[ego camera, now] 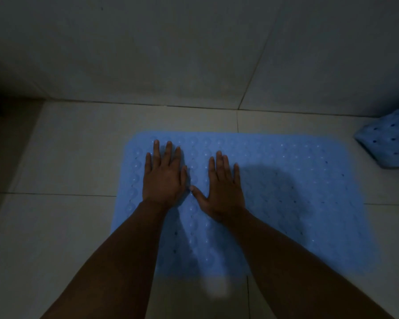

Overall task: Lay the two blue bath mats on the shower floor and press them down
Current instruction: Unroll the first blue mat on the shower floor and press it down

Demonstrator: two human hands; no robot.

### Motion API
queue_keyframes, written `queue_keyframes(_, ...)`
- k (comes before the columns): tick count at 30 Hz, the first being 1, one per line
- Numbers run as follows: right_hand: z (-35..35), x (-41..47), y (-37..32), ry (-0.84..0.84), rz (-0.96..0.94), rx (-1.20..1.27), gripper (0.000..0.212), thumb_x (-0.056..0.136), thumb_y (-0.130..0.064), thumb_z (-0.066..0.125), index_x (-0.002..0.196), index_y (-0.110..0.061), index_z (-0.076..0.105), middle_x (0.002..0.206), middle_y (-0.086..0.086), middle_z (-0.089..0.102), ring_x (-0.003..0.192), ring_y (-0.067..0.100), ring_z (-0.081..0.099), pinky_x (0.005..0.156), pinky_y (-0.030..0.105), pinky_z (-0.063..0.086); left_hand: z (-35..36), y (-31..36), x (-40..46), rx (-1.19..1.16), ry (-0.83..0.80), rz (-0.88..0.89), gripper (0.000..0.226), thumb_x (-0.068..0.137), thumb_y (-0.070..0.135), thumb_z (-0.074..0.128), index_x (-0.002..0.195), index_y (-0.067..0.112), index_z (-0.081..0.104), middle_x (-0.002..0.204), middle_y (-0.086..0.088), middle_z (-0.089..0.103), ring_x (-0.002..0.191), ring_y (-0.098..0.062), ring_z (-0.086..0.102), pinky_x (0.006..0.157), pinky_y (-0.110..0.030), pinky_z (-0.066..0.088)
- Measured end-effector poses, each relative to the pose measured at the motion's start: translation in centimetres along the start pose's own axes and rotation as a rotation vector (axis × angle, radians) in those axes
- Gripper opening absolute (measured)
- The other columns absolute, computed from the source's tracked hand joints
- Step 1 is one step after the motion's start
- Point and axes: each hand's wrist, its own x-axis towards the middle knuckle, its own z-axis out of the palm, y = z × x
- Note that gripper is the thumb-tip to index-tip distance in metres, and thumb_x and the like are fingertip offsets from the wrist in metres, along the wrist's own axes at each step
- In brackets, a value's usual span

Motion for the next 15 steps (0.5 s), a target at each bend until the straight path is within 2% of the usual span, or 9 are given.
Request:
queue_keyframes(2,-0.7,0.1,-0.1,-0.072,-0.005,0.029,0.099,0.09,-0.078,0.025,0.16,-0.01,0.005,0.168,0.013,-0.009,0.155,0.028,-0.012,0.124,0.054,-0.001,-0.7,-0.1,-0.1,0.001,0.02,-0.005,0.07,0.102,0.05,0.011,0.162,0.015,0.018,0.17,-0.01,0.009,0.156,-0.033,-0.013,0.127,-0.054,0.005)
queue_keyframes(4,-2.0,1.2,0.1,-0.163,-0.007,0.088,0.093,0.093,-0.072,0.034,0.159,-0.011,0.013,0.168,0.015,-0.003,0.156,0.03,-0.004,0.125,0.054,0.002,-1.3,0.3,0.3,-0.006,0.023,-0.025,0.068,0.103,0.048,0.012,0.162,0.015,0.018,0.171,-0.009,0.009,0.156,-0.032,-0.013,0.127,-0.053,0.003)
queue_keyframes(5,-3.0,2.0,0.3,-0.182,0.003,0.148,0.083,0.095,-0.065,0.04,0.157,-0.011,0.026,0.167,0.016,0.008,0.155,0.03,0.008,0.125,0.051,0.009,-1.6,0.7,0.6,-0.022,0.013,-0.034,0.066,0.104,0.047,0.012,0.162,0.015,0.017,0.171,-0.008,0.008,0.156,-0.032,-0.013,0.127,-0.052,0.003)
queue_keyframes(7,-5.7,4.1,1.2,-0.164,0.047,0.274,0.056,0.098,-0.049,0.05,0.139,-0.012,0.057,0.153,0.016,0.044,0.141,0.031,0.043,0.116,0.041,0.033,-1.6,2.0,1.0,-0.079,-0.011,-0.025,0.068,0.102,0.048,0.011,0.162,0.016,0.016,0.171,-0.008,0.007,0.157,-0.031,-0.01,0.128,-0.05,0.003)
queue_keyframes(9,-8.1,6.0,1.9,-0.103,0.067,0.304,0.041,0.098,-0.043,0.052,0.123,-0.016,0.069,0.131,0.009,0.066,0.121,0.029,0.061,0.103,0.035,0.046,-1.0,3.5,1.2,-0.118,-0.041,0.05,0.074,0.097,0.051,0.008,0.162,0.016,0.019,0.171,-0.009,0.01,0.157,-0.032,-0.006,0.127,-0.05,0.006)
queue_keyframes(12,-10.2,6.8,2.6,-0.007,0.07,0.347,0.036,0.097,-0.041,0.053,0.121,-0.02,0.07,0.127,0.002,0.069,0.117,0.023,0.063,0.101,0.037,0.05,1.0,5.0,0.8,-0.053,-0.082,0.167,0.076,0.097,0.054,0.008,0.163,0.017,0.016,0.171,-0.01,0.007,0.157,-0.033,-0.01,0.126,-0.054,0.003)
queue_keyframes(15,-10.7,6.9,3.1,0.067,0.001,0.401,0.032,0.098,-0.04,0.053,0.118,-0.022,0.07,0.122,-0.001,0.071,0.112,0.019,0.064,0.096,0.035,0.052,3.1,5.7,0.3,-0.008,-0.096,0.173,0.08,0.102,0.066,0.017,0.163,0.018,0.002,0.171,-0.008,-0.01,0.155,-0.03,-0.02,0.125,-0.056,-0.003)
